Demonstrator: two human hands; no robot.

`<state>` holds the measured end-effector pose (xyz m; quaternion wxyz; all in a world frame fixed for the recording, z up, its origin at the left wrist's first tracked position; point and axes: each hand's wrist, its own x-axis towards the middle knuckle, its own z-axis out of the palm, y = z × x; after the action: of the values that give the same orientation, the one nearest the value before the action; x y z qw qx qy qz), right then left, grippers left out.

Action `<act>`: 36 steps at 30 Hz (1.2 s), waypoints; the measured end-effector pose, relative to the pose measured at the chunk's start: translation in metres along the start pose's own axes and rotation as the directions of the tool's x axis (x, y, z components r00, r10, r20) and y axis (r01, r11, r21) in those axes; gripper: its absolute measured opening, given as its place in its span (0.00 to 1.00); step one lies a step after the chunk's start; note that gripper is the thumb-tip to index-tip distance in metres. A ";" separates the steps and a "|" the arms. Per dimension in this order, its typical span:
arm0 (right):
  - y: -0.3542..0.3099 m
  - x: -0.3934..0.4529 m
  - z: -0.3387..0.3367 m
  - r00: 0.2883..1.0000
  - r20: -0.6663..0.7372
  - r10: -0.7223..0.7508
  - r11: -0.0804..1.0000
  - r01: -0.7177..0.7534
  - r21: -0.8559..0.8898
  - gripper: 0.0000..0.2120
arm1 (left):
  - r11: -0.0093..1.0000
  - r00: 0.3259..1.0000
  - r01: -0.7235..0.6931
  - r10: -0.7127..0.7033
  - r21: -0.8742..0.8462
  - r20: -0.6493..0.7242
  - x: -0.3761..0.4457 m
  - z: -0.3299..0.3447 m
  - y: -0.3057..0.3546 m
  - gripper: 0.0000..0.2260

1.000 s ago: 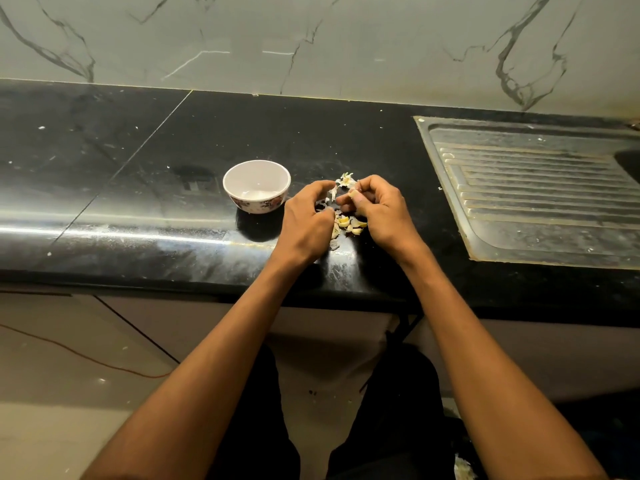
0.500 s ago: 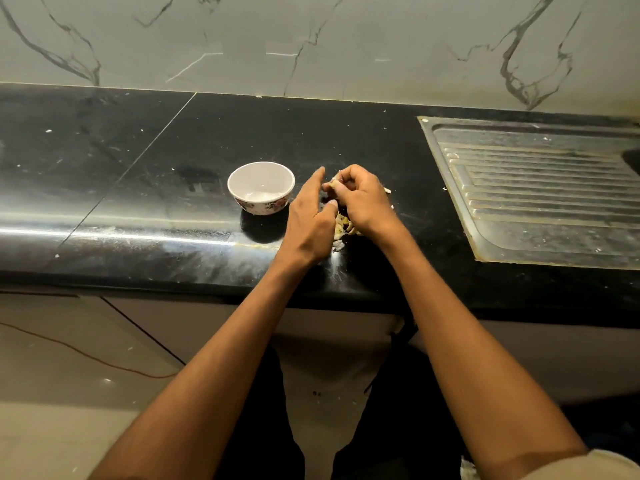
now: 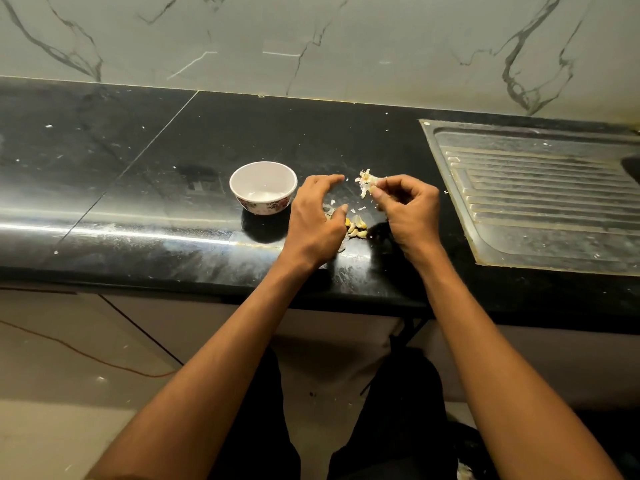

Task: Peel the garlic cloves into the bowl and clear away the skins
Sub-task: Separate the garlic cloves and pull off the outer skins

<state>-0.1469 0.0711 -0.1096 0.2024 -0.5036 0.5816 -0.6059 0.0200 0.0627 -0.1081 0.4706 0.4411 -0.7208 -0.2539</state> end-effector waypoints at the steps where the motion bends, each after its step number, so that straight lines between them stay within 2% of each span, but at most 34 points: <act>1: 0.000 -0.001 -0.002 1.000 0.001 0.023 0.999 -0.023 0.044 0.05 | 1.000 1.000 -0.018 0.018 -0.001 -0.019 0.001 0.001 0.000 0.20; 5: -0.004 -0.002 -0.003 0.996 0.042 0.084 0.982 -0.090 0.167 0.08 | 0.999 0.997 -0.001 -0.002 -0.037 -0.075 0.007 0.007 0.002 0.14; 8: -0.005 -0.002 -0.004 0.991 0.084 0.107 0.978 -0.120 0.173 0.08 | 0.994 0.997 0.072 -0.070 -0.076 0.033 0.016 0.015 0.006 0.07; 11: -0.005 -0.001 -0.005 0.986 0.090 0.140 0.967 -0.156 0.201 0.08 | 0.992 0.994 0.082 -0.074 -0.099 0.086 0.020 0.020 0.008 0.06; 16: -0.005 -0.001 -0.008 0.977 0.143 0.158 0.952 -0.190 0.241 0.07 | 0.943 0.987 0.146 -0.119 -0.298 0.109 0.022 0.020 0.004 0.05; 21: -0.002 0.000 -0.009 0.976 0.174 0.128 0.960 -0.166 0.225 0.05 | 0.840 0.973 0.230 -0.190 -0.492 0.130 0.022 0.014 0.001 0.06; 25: -0.002 -0.002 -0.009 0.985 0.153 0.080 0.981 -0.105 0.161 0.03 | 0.832 0.972 0.236 -0.214 -0.502 0.102 0.022 0.016 -0.003 0.05; 28: 0.001 -0.004 -0.004 0.993 0.117 0.016 1.000 -0.016 0.003 0.02 | 0.832 0.970 0.232 -0.236 -0.504 0.056 0.022 0.020 -0.006 0.06; 36: -0.004 -0.012 0.000 0.984 0.069 -0.164 0.964 0.175 -0.200 0.04 | 0.816 0.966 0.244 -0.253 -0.524 0.057 0.023 0.022 -0.008 0.07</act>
<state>-0.1408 0.0817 -0.1106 0.1118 -0.5854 0.5902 -0.5445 -0.0006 0.0382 -0.1132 0.5417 0.3873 -0.5561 -0.4973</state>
